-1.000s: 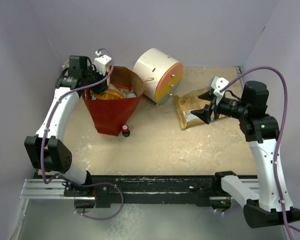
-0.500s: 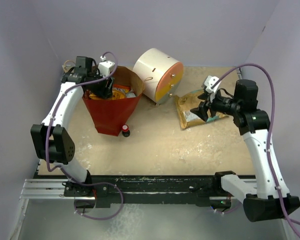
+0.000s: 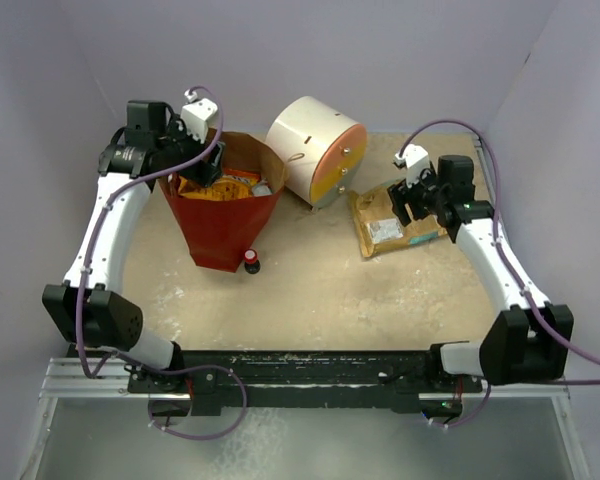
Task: Place the snacks into the paper bag
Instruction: Place the snack in the paper bag, then pick up the snack from the center of the board.
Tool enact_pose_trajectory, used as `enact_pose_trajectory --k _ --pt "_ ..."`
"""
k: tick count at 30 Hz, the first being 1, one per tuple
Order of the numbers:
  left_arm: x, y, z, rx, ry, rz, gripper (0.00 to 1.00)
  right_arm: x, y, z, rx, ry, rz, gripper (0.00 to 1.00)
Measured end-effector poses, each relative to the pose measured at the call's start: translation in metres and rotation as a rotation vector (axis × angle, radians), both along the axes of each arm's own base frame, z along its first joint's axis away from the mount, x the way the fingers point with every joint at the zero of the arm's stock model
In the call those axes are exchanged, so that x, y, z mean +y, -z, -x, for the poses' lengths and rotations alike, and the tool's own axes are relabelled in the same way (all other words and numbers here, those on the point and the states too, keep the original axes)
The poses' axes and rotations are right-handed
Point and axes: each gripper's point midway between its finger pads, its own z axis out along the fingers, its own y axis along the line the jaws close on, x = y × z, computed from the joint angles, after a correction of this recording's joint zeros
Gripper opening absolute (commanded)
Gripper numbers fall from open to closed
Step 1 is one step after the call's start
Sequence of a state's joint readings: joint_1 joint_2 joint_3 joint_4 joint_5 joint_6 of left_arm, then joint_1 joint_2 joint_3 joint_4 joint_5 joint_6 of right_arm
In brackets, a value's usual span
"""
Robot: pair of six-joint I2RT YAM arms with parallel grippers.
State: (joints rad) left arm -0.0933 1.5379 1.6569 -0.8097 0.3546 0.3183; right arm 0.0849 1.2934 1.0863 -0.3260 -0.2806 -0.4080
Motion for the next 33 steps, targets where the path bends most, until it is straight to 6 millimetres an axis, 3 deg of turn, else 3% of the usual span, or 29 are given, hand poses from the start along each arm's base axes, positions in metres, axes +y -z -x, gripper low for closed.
enact_pose_trajectory --k 6,11,17,22,33 --pt "0.000 -0.041 0.008 -0.139 0.000 0.016 0.95 -0.041 0.038 -0.028 0.080 0.158 0.046 0.73" --pt "0.002 -0.061 0.016 -0.223 -0.006 0.022 0.96 -0.082 0.060 -0.046 0.142 0.271 0.044 0.73" --pt "0.002 -0.054 0.025 -0.234 0.000 0.027 0.97 -0.125 0.064 -0.059 0.165 0.363 0.009 0.73" --pt "-0.001 -0.046 0.031 -0.228 0.015 0.039 0.98 -0.145 0.078 -0.070 0.213 0.386 -0.032 0.72" --pt "-0.007 -0.039 0.039 -0.227 0.047 0.061 0.99 -0.180 0.136 -0.052 0.441 0.390 -0.171 0.71"
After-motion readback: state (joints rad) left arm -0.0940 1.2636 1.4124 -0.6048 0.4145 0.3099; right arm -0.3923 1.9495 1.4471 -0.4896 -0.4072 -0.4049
